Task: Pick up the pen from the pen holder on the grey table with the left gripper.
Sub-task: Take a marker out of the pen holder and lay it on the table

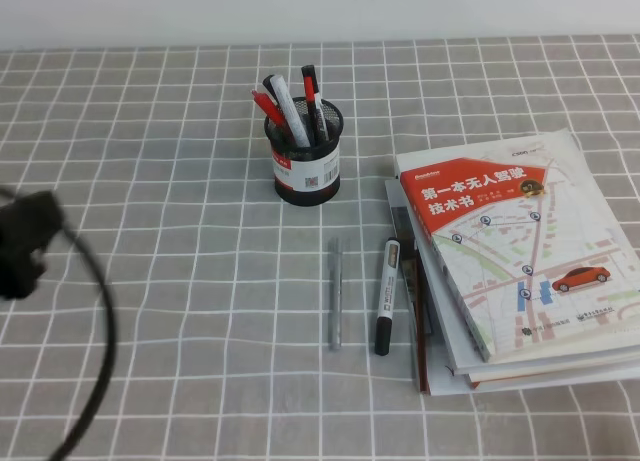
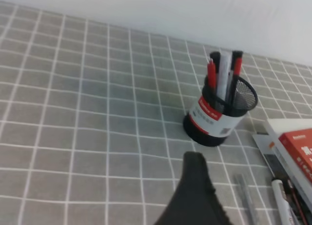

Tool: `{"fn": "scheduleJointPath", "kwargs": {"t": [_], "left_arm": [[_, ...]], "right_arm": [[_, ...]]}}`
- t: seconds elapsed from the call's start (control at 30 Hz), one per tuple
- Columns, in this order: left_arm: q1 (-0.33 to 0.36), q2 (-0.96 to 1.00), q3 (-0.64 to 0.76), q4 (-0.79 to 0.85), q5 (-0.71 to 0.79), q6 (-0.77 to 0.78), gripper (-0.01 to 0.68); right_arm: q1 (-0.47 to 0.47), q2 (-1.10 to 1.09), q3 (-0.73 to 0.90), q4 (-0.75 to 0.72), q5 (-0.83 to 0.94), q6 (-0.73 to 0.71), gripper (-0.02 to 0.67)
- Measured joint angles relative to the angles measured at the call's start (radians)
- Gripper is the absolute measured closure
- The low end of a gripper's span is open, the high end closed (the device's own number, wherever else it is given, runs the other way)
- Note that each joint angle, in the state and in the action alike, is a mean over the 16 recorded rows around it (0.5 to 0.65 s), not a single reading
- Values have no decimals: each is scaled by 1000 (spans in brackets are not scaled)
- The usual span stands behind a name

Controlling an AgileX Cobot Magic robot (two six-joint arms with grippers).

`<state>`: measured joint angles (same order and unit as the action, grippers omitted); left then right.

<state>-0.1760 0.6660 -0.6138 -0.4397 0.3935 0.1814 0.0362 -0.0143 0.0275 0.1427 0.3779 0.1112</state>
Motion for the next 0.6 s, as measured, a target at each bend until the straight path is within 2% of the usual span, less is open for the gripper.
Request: {"fn": "scheduleJointPath", "kwargs": {"t": [0.17,0.4,0.6], "left_arm": [[0,215,-74,-328,-7,292,627],[0,487,-183,-864,-22,852,625],[0,694,-294,-1163,-1,1229,626]], "right_arm": [[0,0,0,0,0,0,650],[0,0,0,0,0,0,650],[0,0,0,0,0,0,650]]}}
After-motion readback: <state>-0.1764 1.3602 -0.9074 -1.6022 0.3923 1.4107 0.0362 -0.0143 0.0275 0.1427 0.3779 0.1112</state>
